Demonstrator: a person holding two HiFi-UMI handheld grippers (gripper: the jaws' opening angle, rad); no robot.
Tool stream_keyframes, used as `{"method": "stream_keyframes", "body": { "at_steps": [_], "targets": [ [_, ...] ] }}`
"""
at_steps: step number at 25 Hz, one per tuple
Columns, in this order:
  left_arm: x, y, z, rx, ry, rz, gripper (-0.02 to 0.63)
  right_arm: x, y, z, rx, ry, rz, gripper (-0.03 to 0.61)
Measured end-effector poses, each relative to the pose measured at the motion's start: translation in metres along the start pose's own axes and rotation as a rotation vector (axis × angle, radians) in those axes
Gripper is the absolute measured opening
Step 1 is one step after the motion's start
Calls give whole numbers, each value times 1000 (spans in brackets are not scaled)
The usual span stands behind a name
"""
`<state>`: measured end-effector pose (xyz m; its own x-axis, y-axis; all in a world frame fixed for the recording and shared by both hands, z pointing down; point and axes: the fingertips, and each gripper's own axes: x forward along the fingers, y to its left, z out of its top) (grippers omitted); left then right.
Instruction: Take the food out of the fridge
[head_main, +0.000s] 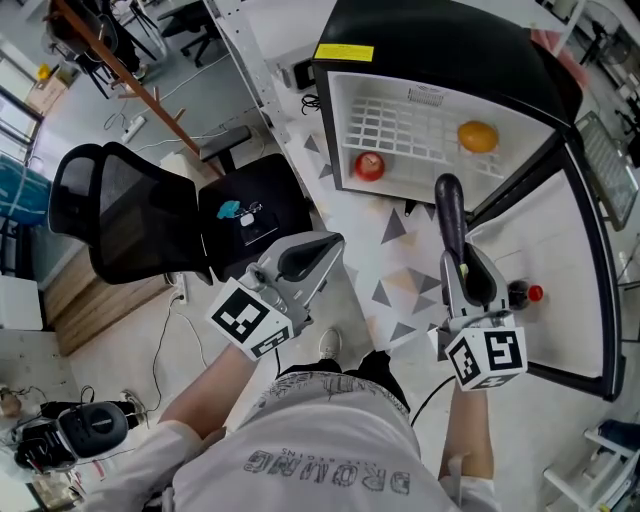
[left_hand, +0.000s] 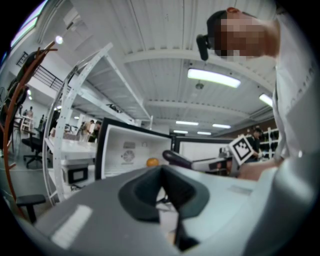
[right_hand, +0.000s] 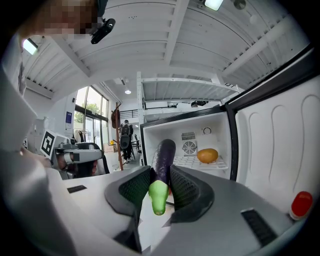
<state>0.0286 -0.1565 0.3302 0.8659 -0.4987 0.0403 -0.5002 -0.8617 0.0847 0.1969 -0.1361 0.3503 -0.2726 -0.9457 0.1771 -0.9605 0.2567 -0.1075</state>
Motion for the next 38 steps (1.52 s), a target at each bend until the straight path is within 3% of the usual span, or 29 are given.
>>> {"method": "stream_keyframes", "body": {
  "at_steps": [38],
  "targets": [
    [4, 4, -5, -11, 3, -3, 6, 3, -2, -4, 12, 17, 2, 112]
  ]
}}
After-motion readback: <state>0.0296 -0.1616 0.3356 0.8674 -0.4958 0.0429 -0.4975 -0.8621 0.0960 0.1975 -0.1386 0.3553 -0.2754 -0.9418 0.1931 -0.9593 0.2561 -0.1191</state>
